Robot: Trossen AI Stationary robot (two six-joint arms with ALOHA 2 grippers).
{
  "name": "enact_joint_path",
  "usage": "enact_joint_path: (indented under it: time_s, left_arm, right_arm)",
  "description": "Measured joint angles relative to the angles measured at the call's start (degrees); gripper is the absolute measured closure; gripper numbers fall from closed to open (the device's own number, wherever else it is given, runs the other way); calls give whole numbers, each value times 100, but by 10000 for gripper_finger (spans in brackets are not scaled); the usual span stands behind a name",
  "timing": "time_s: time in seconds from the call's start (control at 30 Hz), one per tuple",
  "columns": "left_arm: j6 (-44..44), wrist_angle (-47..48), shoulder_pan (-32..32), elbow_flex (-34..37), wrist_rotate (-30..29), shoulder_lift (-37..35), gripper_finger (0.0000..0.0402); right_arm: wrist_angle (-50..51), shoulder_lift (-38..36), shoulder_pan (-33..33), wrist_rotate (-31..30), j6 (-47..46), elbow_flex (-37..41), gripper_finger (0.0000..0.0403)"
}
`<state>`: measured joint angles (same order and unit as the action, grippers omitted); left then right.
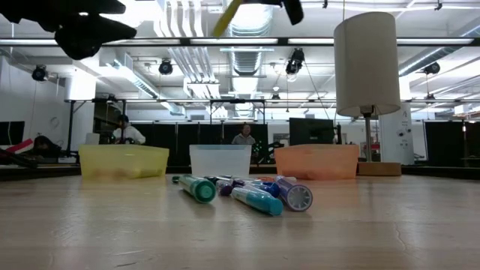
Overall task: Pick & Place Markers
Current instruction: Put the large light yellow highlighter pen into the orange bin
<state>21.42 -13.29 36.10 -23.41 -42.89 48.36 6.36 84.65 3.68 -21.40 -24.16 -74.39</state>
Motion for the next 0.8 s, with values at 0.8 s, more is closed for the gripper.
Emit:
enact_joint_path:
  time_s: [0.8]
  left_arm:
    - [-50, -172, 168, 25, -1, 2, 211]
  right_arm:
    - [2700, -303, -327, -127, -1545, 0, 339]
